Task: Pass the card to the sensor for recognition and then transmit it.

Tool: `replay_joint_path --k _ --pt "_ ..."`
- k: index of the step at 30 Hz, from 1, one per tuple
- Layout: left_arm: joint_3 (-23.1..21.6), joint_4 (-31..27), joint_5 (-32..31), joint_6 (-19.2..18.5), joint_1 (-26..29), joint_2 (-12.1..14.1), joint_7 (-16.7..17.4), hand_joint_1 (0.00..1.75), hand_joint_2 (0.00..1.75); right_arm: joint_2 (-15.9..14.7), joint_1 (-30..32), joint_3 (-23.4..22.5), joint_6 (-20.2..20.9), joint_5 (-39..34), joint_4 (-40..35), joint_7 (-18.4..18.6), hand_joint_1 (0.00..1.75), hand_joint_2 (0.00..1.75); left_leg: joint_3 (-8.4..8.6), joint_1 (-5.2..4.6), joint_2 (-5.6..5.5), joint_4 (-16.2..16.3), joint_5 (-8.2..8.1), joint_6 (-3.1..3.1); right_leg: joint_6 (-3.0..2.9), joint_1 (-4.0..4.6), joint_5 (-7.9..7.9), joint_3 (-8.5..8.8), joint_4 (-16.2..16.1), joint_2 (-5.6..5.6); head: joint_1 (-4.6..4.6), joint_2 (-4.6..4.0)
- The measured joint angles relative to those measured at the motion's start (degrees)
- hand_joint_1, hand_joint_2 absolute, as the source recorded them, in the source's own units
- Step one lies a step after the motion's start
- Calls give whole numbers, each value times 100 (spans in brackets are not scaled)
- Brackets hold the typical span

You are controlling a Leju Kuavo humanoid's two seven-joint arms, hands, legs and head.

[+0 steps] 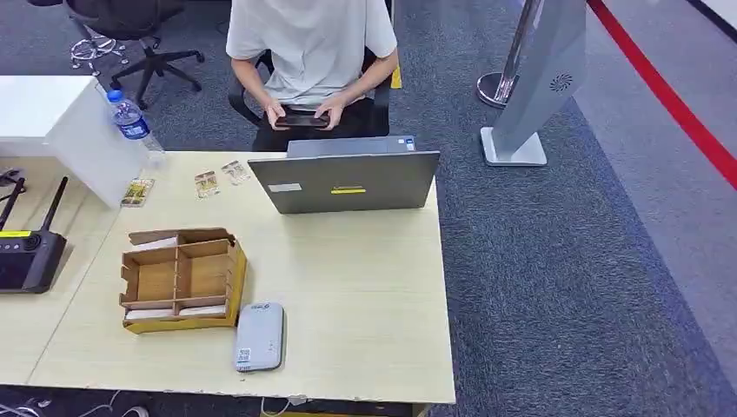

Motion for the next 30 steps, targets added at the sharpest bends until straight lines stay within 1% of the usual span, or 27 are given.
replay_joint_path --k 1,2,3,5,7,8,10,12,14,17,18,30 --pt "-11 70 -186 -74 -2 -142 50 0 175 0 -11 0 2 18 0 0 0 0 -2 1 2 2 -1 2 3 2 2 0 0 4 7 0" --pt "-46 116 -411 -123 -11 -261 92 0 175 0 -21 2 9 31 2 0 0 175 0 0 3 3 -3 5 7 0 5 0 -2 5 20 0" --pt "-110 162 -647 -206 -16 -364 123 0 175 0 -32 4 9 31 2 -7 0 175 1 0 3 5 -5 8 8 1 5 0 -2 6 7 0" --pt "-384 234 -1185 -452 -15 -553 140 0 175 0 -48 9 17 41 11 -44 0 175 2 0 6 5 -5 8 11 1 7 0 -2 9 13 0" --pt "-679 304 -1485 -693 -15 -719 151 0 175 0 -63 17 33 79 20 -59 0 175 0 2 4 6 -5 9 11 3 7 0 -2 8 2 0" --pt "-831 335 -1634 -764 -24 -794 186 0 175 0 -76 20 33 109 24 -61 0 175 1 1 5 6 -4 9 11 2 8 0 -2 8 13 0" --pt "-1111 389 -1954 -864 -42 -932 311 0 175 0 -101 24 35 120 28 -63 0 175 2 2 7 6 -4 9 12 3 8 1 -2 9 2 0" --pt "-1443 422 -2012 -886 -41 -1081 342 0 175 0 -97 164 33 17 28 -63 0 175 3 4 6 6 -4 9 12 6 8 1 -2 9 -6 0" --pt "-1813 431 -1981 -873 -20 -1157 363 0 175 0 -79 392 13 -243 24 -63 0 175 3 5 6 6 -4 9 11 7 8 1 -2 9 7 0" --pt "-2251 431 -1883 -818 15 -1231 363 0 175 -11 -38 712 -26 -685 9 -63 0 175 2 6 5 6 -4 9 11 9 7 0 -2 9 7 0" --pt "-2379 431 -1848 -803 27 -1246 363 0 0 -11 -25 818 -28 -831 -2 -63 0 0 1 7 5 6 -4 9 11 10 7 0 -2 9 2 0" --pt "-3868 429 -1394 -595 247 -1373 283 0 0 -90 233 2246 -140 -2663 -166 -64 0 0 0 9 5 6 -5 8 11 15 7 -1 -2 9 2 0"
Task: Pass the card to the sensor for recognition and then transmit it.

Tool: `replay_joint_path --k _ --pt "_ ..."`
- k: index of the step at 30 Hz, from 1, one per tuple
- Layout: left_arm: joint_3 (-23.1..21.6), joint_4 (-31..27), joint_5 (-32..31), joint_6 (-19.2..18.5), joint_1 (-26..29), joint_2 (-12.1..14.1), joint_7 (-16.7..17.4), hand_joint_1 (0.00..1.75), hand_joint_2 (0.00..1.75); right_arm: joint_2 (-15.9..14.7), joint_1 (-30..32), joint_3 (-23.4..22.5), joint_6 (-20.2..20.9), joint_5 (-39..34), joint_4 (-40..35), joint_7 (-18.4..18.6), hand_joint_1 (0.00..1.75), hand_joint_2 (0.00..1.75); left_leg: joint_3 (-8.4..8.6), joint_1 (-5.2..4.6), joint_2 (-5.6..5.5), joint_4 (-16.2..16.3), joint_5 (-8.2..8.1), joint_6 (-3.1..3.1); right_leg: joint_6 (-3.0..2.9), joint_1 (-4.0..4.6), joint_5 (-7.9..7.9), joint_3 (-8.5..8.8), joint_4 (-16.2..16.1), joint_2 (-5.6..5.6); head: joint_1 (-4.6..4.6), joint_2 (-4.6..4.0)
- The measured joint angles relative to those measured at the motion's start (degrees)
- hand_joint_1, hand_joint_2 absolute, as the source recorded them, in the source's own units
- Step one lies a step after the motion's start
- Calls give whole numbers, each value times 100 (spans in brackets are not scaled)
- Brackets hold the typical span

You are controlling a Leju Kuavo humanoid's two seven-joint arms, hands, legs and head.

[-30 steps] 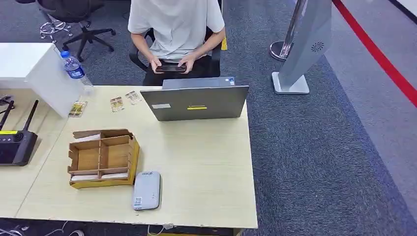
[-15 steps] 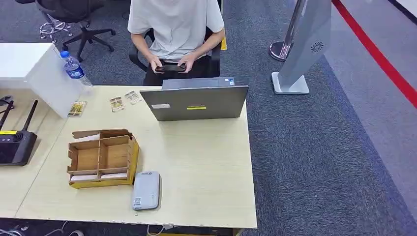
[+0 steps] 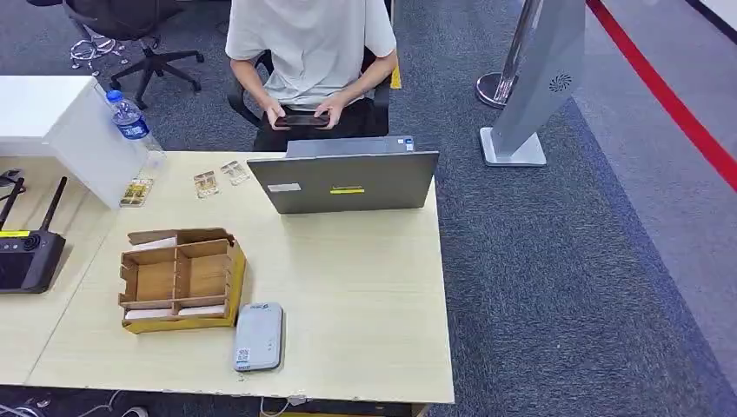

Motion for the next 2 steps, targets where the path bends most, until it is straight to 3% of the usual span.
replay_joint_path --k 2 --pt "-232 -2 72 24 37 -15 -24 0 0 -13 44 236 -9 -284 -35 -2 0 0 0 0 0 0 0 0 0 0 0 0 0 0 0 0"
